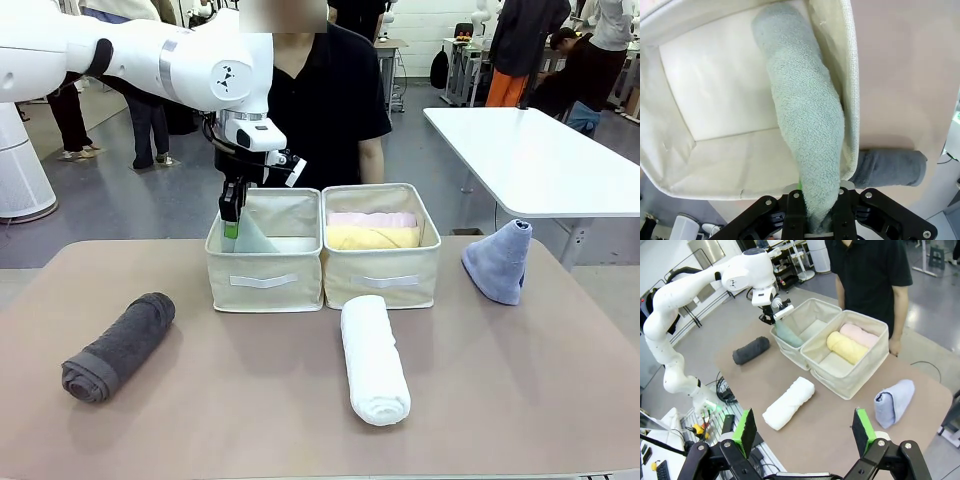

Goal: Sort the towels based on their folding style.
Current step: Pick up one triangle-folded towel and place it in the left Fabric basket.

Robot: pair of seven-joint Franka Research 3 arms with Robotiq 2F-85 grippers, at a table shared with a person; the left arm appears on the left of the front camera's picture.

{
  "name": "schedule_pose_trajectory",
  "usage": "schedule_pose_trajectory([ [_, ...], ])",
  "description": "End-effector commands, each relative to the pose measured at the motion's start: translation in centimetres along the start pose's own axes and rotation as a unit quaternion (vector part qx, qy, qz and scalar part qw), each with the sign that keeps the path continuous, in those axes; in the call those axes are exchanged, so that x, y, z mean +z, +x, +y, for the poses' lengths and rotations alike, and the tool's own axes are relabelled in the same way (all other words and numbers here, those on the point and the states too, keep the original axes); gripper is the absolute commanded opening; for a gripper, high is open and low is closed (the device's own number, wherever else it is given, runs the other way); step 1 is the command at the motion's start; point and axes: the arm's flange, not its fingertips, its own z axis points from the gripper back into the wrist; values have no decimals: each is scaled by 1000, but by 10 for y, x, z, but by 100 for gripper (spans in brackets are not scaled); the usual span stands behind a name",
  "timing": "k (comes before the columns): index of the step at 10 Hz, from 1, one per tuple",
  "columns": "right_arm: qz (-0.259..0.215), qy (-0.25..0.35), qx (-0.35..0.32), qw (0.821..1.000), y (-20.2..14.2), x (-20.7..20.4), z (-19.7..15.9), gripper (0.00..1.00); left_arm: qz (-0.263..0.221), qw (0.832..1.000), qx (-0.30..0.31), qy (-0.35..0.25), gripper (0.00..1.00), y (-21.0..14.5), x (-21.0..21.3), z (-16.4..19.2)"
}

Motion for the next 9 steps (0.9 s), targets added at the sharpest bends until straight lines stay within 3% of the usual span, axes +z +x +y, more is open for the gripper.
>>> schedule_pose_trajectory([
  [1,9,-6,-3,1000,-1,-1,-1,100,7,1000,8,-1,16,0,-14,-5],
  [2,9,-6,-3,1000,-1,-1,-1,100,10,1000,7,-5,16,1,-17,-6],
  [3,9,-6,-3,1000,-1,-1,-1,100,11,1000,4,-4,75,1,-17,-7],
  [4,9,-6,-3,1000,-1,-1,-1,100,11,1000,3,-3,74,-1,-17,-8],
  [5,9,-6,-3,1000,-1,-1,-1,100,10,1000,4,-4,100,-2,-16,-8],
  [6,9,-6,-3,1000,-1,-1,-1,100,8,1000,5,-4,77,-3,-14,-9],
  [7,9,-6,-3,1000,-1,-1,-1,100,5,1000,4,-2,100,-4,-11,-10],
  [9,9,-6,-3,1000,-1,-1,-1,100,0,1000,5,0,100,-7,-6,-12],
])
